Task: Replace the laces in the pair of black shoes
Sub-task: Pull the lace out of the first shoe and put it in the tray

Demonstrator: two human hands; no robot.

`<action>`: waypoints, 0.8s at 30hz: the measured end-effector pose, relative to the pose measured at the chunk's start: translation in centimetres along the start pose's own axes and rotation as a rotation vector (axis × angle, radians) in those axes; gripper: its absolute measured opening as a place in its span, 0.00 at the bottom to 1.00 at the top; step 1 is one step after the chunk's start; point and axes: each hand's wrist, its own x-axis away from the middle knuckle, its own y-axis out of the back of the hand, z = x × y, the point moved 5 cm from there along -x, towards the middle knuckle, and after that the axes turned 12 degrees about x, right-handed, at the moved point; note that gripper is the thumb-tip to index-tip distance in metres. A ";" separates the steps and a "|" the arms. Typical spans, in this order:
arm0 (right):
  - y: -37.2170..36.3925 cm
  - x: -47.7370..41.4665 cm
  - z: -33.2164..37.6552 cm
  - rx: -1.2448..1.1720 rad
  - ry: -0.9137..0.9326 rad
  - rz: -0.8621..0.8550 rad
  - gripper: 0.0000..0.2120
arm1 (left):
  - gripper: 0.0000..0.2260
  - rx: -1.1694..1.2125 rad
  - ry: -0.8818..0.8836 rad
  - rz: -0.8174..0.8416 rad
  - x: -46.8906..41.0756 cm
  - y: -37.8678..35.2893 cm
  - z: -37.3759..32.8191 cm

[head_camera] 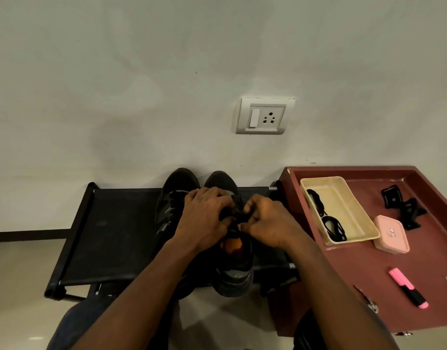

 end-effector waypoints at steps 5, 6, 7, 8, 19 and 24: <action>-0.1 -0.3 -0.4 -0.015 -0.043 -0.022 0.13 | 0.05 0.095 0.011 -0.032 0.0 0.7 0.1; -0.1 -0.3 -0.5 -0.013 -0.050 -0.025 0.13 | 0.04 0.164 0.034 -0.046 -0.1 0.9 0.3; 0.0 -0.4 -0.6 -0.009 -0.060 -0.030 0.13 | 0.03 0.266 0.076 -0.067 -0.2 1.1 0.6; 0.0 -0.4 -0.8 -0.007 -0.071 -0.036 0.13 | 0.03 0.381 0.131 -0.090 -0.2 1.2 1.0; -0.2 -0.5 -0.9 -0.007 -0.086 -0.073 0.10 | 0.06 0.211 0.114 0.116 -0.3 0.6 0.5; -0.5 -0.5 -0.6 0.015 -0.066 -0.052 0.09 | 0.03 0.145 0.044 0.046 -0.1 0.4 -0.1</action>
